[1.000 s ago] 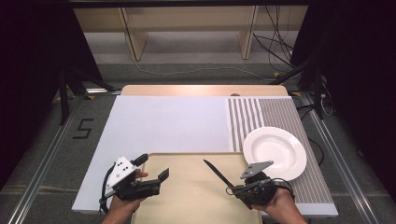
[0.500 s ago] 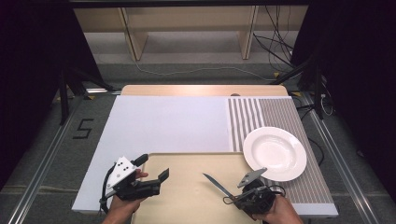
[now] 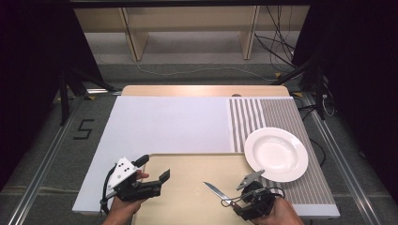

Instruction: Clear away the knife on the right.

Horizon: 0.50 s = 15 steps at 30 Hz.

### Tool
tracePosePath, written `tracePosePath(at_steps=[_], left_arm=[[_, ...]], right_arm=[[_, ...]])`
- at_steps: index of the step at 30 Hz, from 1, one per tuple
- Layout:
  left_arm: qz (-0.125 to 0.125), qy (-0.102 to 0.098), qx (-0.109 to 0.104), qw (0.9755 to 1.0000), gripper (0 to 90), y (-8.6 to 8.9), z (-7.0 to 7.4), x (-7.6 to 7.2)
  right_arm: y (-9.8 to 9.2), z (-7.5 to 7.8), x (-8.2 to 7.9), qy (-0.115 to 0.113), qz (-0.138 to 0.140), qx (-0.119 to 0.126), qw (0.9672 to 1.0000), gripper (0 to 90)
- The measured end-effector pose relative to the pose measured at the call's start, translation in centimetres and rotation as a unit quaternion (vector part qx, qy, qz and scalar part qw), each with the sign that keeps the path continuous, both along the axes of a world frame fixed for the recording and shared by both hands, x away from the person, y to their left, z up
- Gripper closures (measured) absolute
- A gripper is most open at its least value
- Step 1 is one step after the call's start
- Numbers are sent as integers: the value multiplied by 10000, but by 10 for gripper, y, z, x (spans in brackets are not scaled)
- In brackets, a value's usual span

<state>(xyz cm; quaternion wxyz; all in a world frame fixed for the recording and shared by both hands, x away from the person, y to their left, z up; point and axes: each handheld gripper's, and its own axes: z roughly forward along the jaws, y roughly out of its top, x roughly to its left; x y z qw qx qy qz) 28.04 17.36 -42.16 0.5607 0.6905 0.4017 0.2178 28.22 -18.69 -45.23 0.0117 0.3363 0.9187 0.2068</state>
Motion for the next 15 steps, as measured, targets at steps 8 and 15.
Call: tracePosePath(at_steps=[8, 15], left_arm=[[-4, -2, 16, 10000, 95, 0, 0, 0], [2, -2, 13, 10000, 95, 0, 0, 0]], right_arm=[[3, 16, -1, -727, 283, 819, 9936, 606], [13, 12, -3, -924, 591, 942, 9895, 856]])
